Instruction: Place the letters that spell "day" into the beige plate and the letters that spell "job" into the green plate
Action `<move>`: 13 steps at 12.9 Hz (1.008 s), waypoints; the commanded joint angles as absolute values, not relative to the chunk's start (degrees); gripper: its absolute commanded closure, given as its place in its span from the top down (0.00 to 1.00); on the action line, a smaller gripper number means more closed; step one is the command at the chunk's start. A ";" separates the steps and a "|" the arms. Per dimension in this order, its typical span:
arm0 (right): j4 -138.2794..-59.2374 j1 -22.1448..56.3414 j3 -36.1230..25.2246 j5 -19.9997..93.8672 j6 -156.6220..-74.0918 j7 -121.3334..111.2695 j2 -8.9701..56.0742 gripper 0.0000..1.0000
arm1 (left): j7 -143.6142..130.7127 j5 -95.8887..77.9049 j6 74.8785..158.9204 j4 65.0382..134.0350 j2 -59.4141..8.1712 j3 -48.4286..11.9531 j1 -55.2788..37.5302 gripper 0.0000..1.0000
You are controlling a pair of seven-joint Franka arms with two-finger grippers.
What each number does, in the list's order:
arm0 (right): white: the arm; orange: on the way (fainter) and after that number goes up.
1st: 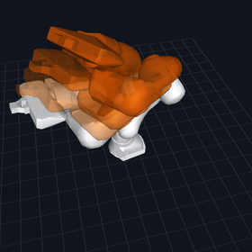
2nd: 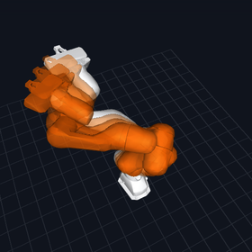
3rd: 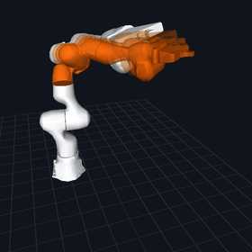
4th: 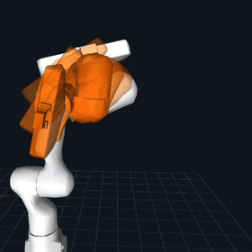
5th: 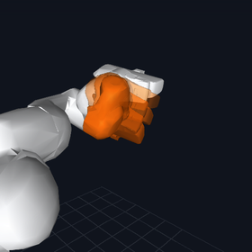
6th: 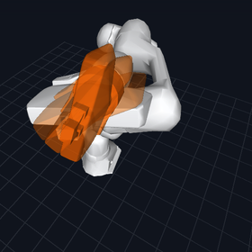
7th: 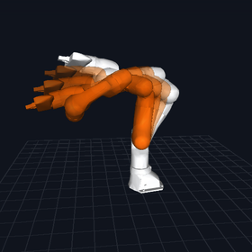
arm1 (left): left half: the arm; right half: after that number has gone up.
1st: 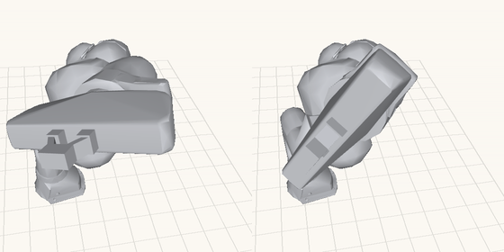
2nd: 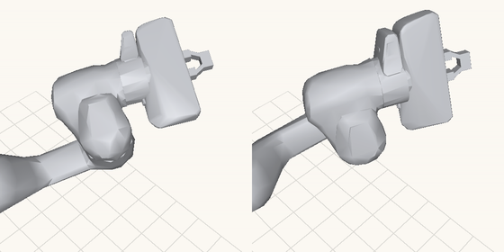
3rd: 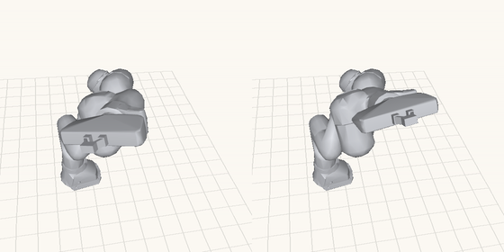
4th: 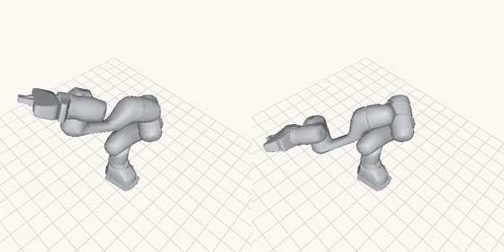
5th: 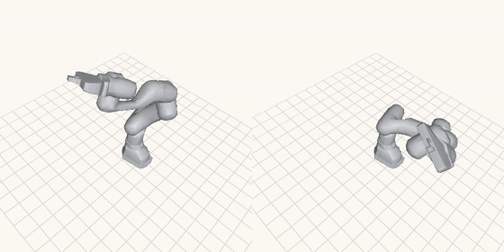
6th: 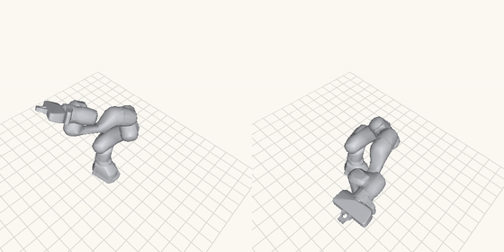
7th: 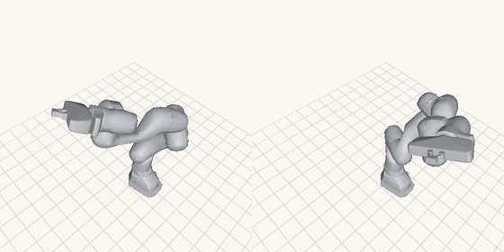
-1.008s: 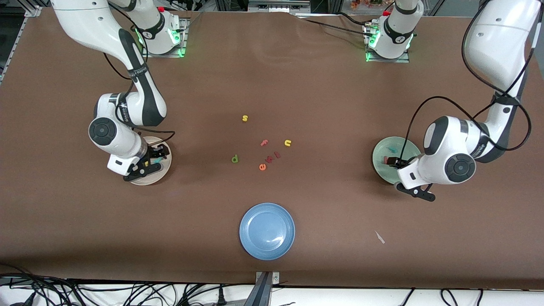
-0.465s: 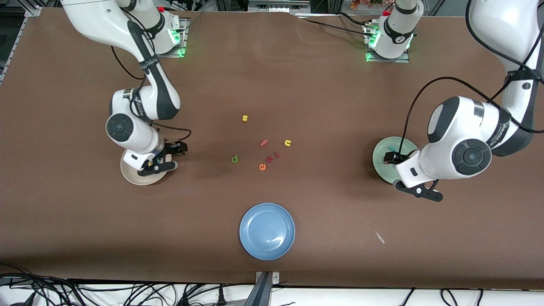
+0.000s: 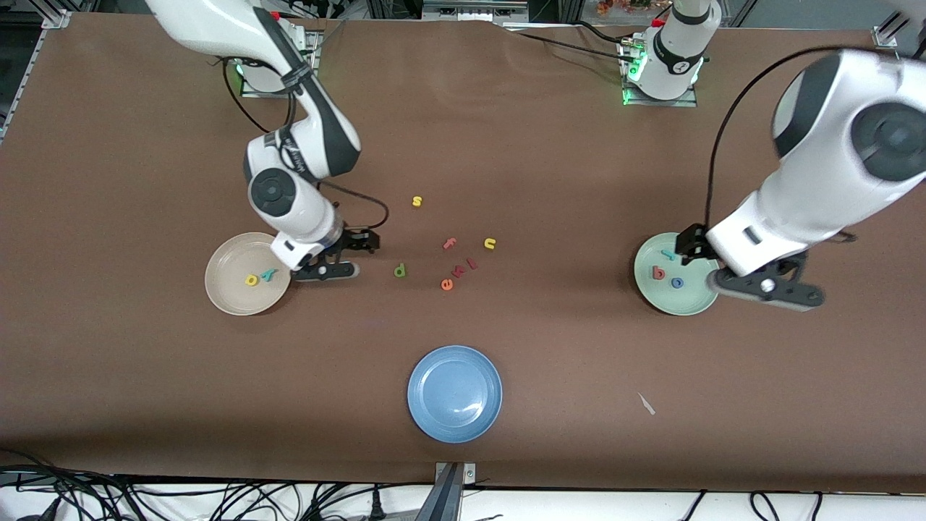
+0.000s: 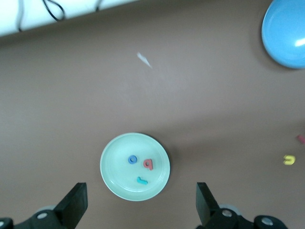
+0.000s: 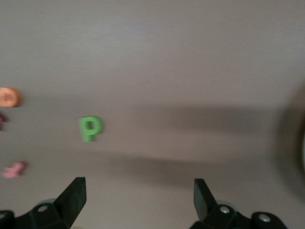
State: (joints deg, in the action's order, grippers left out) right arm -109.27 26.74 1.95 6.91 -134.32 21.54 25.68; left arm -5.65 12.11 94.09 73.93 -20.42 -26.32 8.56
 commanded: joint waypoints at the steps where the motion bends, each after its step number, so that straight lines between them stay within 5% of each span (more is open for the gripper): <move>1: -105.65 29.61 1.85 7.30 -133.42 27.58 27.59 1.00 | -5.98 7.92 91.50 71.02 -18.73 -25.84 10.80 1.00; 5: -98.72 32.08 1.76 2.23 -133.77 30.06 33.91 1.00 | -5.27 5.37 85.17 73.20 -14.35 -23.75 12.92 1.00; 9: -97.56 31.91 1.76 -0.26 -133.25 27.96 35.07 1.00 | -4.49 -3.58 85.34 81.61 -7.67 -7.94 2.39 1.00; 13: -97.21 31.11 1.76 -0.09 -133.94 22.43 36.91 1.00 | -4.83 -0.45 89.82 92.19 -1.41 -3.53 -4.20 1.00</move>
State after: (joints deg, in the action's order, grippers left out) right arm -99.06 31.52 1.54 0.50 -134.30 25.06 35.08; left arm -5.30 -1.77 87.12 85.37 -6.00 -6.53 -0.80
